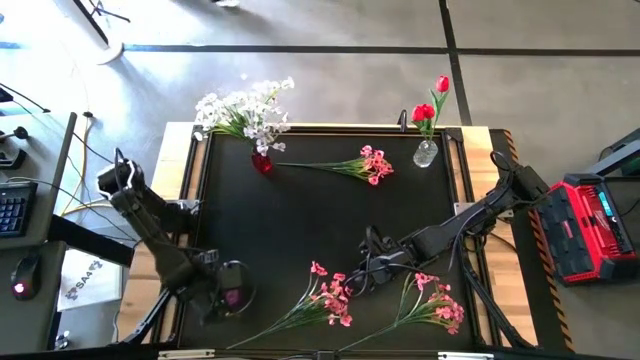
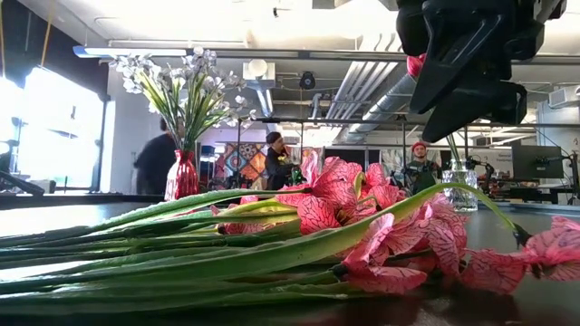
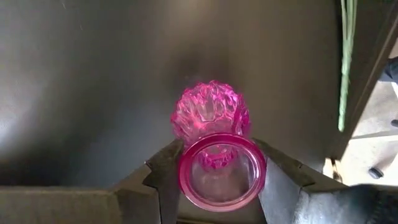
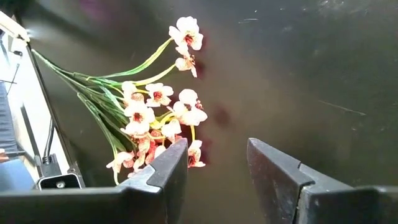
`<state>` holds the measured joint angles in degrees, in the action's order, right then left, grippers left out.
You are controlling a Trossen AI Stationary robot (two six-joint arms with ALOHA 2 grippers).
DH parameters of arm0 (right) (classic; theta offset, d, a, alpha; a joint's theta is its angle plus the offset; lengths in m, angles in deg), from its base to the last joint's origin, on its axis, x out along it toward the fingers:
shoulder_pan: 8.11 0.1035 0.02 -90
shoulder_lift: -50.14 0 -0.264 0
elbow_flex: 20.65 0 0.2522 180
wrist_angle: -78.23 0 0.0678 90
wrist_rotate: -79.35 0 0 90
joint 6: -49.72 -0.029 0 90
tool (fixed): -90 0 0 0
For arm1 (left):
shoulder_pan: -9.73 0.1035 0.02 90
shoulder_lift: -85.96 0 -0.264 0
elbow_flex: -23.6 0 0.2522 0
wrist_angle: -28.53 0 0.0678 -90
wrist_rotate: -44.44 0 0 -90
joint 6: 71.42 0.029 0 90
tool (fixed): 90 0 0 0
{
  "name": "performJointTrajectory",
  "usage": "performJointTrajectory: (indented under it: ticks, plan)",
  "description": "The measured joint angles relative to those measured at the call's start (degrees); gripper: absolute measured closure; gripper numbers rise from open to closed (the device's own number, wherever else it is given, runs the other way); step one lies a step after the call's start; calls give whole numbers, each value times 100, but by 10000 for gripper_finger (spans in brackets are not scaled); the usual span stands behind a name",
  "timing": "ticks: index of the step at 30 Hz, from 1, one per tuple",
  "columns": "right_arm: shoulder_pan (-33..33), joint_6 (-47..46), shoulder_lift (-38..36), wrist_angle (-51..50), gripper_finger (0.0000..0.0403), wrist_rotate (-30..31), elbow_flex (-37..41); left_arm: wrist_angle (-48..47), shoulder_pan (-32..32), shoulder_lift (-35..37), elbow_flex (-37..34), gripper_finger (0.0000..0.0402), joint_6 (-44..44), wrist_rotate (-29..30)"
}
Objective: Sort flowers into vase by color
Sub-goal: Adjust the violet vase
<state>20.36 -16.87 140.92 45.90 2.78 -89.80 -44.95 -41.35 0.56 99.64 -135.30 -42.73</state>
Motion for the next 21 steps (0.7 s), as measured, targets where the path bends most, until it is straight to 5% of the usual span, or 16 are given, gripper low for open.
performJointTrajectory:
  ticks: [13, 21]
  plan:
    - [60, 20, 0, -3, 249, -27, 0, 0, 775, 2, 0, 245, 758, -110]
    - [79, 92, 0, -98, 249, -39, 0, -6, 802, 53, 21, 198, 564, -117]
